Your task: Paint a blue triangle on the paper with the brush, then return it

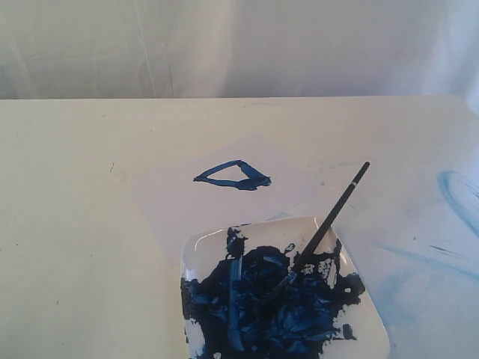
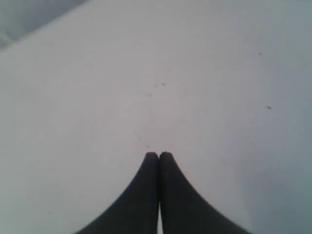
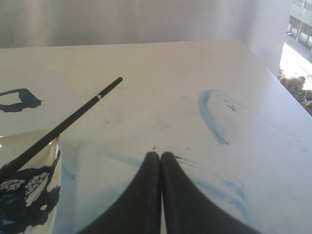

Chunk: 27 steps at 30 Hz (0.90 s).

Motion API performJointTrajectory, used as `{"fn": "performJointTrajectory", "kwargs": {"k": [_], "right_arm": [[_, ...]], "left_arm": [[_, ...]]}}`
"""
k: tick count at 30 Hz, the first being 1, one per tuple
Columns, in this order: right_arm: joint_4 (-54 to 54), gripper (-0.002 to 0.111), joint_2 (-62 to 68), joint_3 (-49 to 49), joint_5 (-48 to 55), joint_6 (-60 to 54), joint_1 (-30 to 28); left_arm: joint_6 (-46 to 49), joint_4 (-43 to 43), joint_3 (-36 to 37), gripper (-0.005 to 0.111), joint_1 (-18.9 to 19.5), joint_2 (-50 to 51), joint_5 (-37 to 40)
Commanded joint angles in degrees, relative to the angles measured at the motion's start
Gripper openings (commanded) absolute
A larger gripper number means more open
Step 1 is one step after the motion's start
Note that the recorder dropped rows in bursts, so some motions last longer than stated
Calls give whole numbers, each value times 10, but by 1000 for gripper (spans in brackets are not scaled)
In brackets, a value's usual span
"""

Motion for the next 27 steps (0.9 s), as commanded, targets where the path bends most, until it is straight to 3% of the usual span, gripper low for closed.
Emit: {"fn": "performJointTrajectory", "kwargs": {"k": [1,9,17,27], "right_arm": [[0,0,-3,0,-5,0,-3],[0,0,-3,0,-5,0,-3],[0,0,-3,0,-5,0,-3],[0,0,-3,0,-5,0,-3]], "left_arm": [[-145,23,4,0,3,-2,38],[-169,23,4,0,3,-2,30],[-363,11,3,0,3,-2,50],[-363,11,3,0,3,-2,50]]}}
